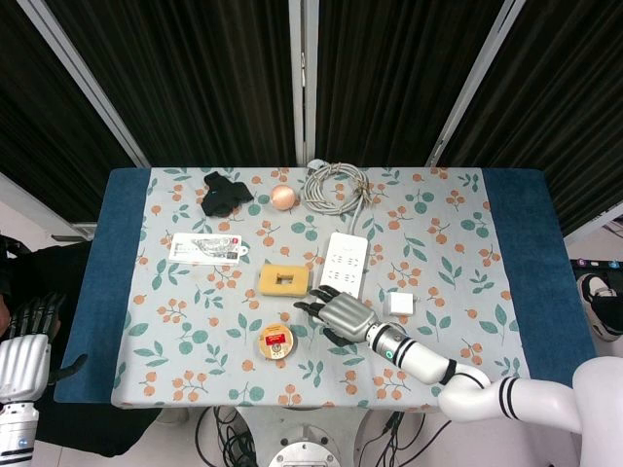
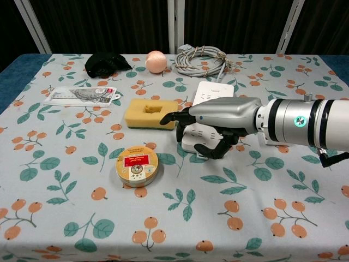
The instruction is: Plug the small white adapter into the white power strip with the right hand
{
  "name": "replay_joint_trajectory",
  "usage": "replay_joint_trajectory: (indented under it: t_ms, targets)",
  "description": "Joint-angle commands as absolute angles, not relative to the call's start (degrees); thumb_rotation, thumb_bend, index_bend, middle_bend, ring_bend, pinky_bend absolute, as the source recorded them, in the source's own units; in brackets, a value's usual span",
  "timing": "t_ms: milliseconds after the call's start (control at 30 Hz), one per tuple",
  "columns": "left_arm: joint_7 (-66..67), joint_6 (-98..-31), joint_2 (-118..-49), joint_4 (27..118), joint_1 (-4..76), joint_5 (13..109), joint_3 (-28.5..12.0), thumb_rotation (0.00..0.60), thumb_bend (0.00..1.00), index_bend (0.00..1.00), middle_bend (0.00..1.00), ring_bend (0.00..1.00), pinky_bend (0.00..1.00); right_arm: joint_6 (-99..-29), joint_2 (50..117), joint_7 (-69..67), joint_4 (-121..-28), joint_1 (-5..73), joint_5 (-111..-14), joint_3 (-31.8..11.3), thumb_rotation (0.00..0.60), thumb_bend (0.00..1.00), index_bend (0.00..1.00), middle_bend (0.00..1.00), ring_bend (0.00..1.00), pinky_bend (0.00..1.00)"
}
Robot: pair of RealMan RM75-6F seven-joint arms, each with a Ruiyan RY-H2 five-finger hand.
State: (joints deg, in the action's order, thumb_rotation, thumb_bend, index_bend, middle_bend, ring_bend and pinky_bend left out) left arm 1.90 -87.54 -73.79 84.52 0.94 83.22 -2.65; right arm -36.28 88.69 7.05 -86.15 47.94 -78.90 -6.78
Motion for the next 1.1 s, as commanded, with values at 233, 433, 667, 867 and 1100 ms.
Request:
replay_joint_trajectory:
  t_ms: [233, 433, 667, 867, 1100]
  targets:
    - [2.1, -87.4, -74.1, 84.4, 1.1, 83.5, -2.6, 0.6, 0.14, 0.06, 0.03, 0.0, 0.0, -38.9, 85.5, 9.4, -88.5, 46.4, -77.5, -4.3, 0.6, 0.54, 0.01, 0.3, 0.0, 0.0]
    - [2.2, -87.5, -74.1, 84.6, 1.1, 83.6, -2.6, 0.6, 0.14, 0.06, 0.03, 0.0, 0.0, -39.9, 84.4, 9.7, -89.5, 46.0, -77.5, -3.5, 0.6, 0.54, 0.01, 0.3, 0.0, 0.0]
    - [1.9, -87.4, -74.1, 84.4, 1.1, 83.5, -2.5, 0.6, 0.14, 0.06, 0.03, 0.0, 0.0, -47.3, 82.7, 8.2, -91.6, 43.3, -80.7, -3.4, 0.6, 0.51, 0.01, 0.24, 0.0, 0.0]
    - [0.9, -87.1, -74.4, 83.5, 1.1, 83.4, -2.6, 0.6, 0.14, 0.06, 0.03, 0.0, 0.0, -60.5, 81.1, 9.9, -92.0, 35.7, -82.9, -1.8, 0.6, 0.24, 0.03, 0.21, 0.0, 0.0]
    - [0.0, -86.2, -75.0, 82.6, 1.8, 83.8, -2.5, 0.6, 0.14, 0.06, 0.03, 0.0, 0.0, -68.1, 84.4, 9.8, -87.9, 28.3, -78.9, -1.0, 0.6, 0.02, 0.1, 0.22, 0.0, 0.0]
